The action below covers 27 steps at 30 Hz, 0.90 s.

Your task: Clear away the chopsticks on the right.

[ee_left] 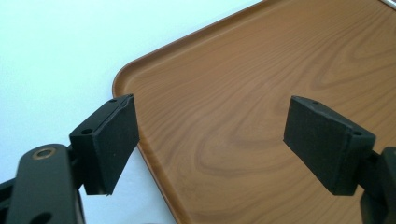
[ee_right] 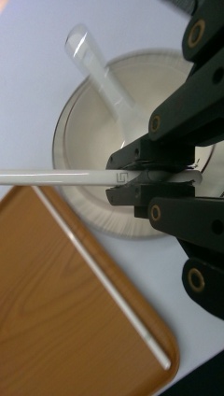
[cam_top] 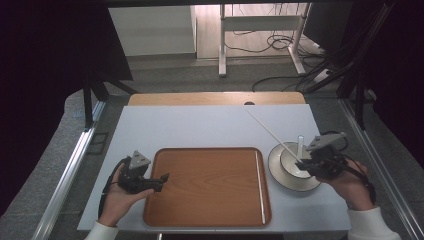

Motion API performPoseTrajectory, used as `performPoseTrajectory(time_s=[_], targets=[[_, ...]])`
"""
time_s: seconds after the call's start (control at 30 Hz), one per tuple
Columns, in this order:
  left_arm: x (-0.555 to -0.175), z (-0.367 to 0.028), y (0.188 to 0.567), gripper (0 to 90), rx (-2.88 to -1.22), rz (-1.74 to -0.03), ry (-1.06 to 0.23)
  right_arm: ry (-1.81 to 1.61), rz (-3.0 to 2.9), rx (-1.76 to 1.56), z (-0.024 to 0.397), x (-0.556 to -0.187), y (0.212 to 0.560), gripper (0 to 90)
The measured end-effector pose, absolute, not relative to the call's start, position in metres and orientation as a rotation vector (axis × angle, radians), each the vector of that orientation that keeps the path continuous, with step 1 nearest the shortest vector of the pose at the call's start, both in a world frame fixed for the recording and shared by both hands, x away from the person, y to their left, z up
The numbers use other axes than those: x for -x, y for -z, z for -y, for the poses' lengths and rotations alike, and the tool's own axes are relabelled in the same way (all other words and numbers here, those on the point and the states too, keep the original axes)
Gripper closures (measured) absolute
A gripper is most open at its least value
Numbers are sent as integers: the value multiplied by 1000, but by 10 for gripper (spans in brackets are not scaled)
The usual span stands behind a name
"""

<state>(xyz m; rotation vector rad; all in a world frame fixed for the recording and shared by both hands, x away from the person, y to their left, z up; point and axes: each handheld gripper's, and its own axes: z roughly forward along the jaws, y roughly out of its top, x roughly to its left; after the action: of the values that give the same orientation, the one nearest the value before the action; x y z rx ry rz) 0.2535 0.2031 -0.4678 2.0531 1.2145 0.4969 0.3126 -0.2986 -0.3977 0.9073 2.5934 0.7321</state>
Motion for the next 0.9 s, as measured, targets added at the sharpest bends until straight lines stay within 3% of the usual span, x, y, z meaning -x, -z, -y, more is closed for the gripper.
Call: performPoseTrajectory(time_s=[0.53,0.9], targets=[[-254,-203,470,177,-2057,-1216,-489,-631,-2785,-706,202,-293,433,838],[-254,-205,471,177,-2057,-1220,-488,-531,-2884,-631,164,-289,459,838]])
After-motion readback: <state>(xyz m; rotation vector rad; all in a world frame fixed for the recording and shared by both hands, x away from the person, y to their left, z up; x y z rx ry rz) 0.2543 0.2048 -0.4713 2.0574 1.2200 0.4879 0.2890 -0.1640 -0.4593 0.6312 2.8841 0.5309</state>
